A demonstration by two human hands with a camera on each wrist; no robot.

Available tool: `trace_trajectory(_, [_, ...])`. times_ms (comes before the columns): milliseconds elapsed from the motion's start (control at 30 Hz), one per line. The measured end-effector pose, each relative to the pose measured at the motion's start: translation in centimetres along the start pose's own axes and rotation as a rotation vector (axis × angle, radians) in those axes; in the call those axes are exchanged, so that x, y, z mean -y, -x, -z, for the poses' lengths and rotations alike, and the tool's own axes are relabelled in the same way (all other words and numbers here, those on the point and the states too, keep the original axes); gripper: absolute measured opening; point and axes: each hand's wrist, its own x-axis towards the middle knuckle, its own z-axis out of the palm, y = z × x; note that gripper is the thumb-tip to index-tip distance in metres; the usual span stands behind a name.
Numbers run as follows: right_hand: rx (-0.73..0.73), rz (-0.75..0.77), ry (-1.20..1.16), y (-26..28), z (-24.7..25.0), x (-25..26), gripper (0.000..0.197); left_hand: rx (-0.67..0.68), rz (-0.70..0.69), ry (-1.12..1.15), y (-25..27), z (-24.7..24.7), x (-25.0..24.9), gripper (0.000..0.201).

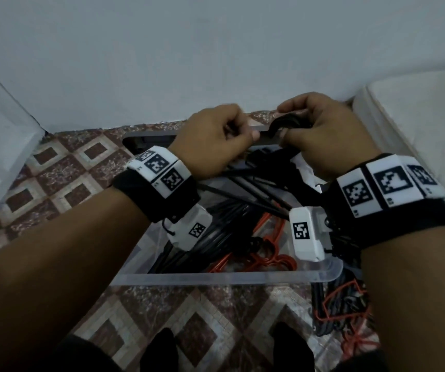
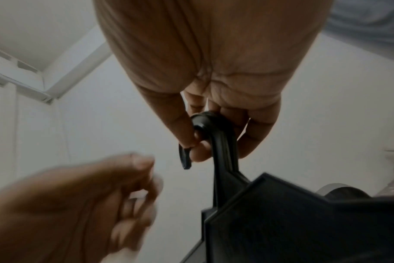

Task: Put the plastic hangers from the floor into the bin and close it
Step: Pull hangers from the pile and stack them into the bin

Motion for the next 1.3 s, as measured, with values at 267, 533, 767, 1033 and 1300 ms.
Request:
trace_trajectory(267, [-0.109,-0.001,0.078,-0.7,0.7,-0.6,0.019,1.145,0.212,-0.612,2.5,-12.2,8.7,0.046])
trace_trajectory(533, [-0.239,-0.051,0.09,-1.2,2.3,-2.1,0.016,1.194,0.346,-0.731,3.7,-20.9,12.4,0.07])
trace_trajectory(767, [-0.23,-0.071,0.073,-1.3,2.6,-2.5,0.016,1.103,0.405,-0.55,2.4,-18.1,14.7,0.019])
trace_trajectory(1033, [-0.219,-0.071,0.023,-0.7,2.8,-2.0,0.015,0.762,0.45,-0.38,1.2,-9.2,12.0,0.031])
trace_trajectory(1300, [-0.077,-0.029,0.073,-0.7,2.0,-1.3,0.021,0.447,-0.102,-0.524,0.2,-0.7,3.4,0.023])
